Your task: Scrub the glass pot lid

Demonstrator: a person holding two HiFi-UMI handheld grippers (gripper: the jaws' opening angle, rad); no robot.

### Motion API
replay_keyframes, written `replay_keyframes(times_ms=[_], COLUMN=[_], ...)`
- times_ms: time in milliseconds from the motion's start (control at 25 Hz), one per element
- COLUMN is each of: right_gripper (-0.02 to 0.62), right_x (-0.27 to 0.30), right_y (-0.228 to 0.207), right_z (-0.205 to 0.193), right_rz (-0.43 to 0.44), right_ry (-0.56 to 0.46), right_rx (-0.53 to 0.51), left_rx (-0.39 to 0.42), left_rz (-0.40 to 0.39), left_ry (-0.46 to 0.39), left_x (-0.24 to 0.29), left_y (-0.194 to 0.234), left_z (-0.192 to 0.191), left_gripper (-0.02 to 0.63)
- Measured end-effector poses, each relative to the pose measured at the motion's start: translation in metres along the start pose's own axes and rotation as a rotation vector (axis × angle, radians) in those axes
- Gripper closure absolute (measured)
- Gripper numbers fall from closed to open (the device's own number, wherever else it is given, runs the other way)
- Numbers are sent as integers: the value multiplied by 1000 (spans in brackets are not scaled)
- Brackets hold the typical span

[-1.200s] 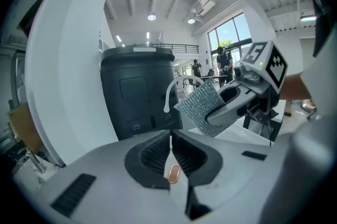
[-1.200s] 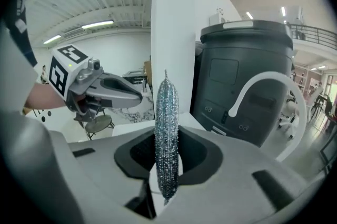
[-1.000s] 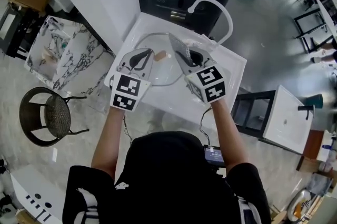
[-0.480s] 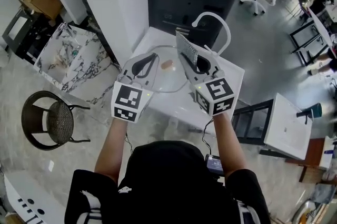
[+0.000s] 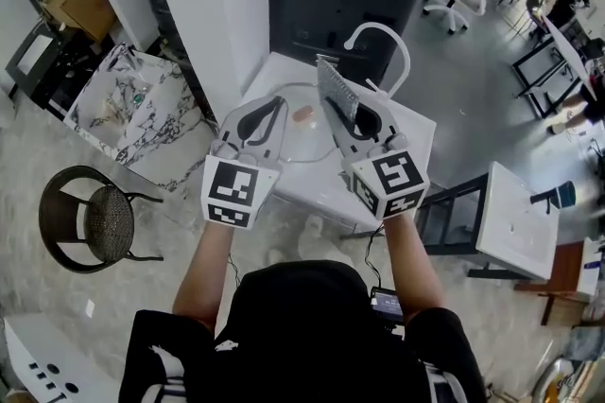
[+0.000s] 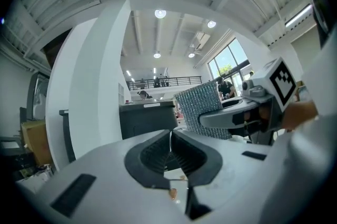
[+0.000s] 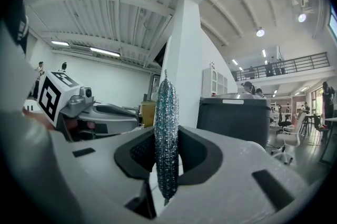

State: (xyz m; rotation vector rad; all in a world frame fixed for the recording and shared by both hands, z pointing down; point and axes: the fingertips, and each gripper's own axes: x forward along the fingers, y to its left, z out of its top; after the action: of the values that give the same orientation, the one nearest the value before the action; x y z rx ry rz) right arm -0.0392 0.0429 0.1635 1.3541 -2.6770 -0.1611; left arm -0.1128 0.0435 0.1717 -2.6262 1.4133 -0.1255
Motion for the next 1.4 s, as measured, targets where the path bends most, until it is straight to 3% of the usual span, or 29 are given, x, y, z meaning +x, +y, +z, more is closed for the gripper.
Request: replay_keyframes(times_ms=[400, 720, 1400], right_gripper=[525, 526, 526], right_x=[-11, -25, -50], right_y=[8, -12, -46], right_z=[8, 12, 18], right_rz=[-37, -48, 28], right_ry=[-34, -51, -81], right_rx=[12, 27, 21], left_rx=[-13, -10, 23], left_rz=[3, 1, 45], left_ry=[-43, -55, -26], left_x=[-20, -3, 23], left_y=[-7, -21, -63], left_z=[16, 29, 45], left_gripper=[594, 594, 594])
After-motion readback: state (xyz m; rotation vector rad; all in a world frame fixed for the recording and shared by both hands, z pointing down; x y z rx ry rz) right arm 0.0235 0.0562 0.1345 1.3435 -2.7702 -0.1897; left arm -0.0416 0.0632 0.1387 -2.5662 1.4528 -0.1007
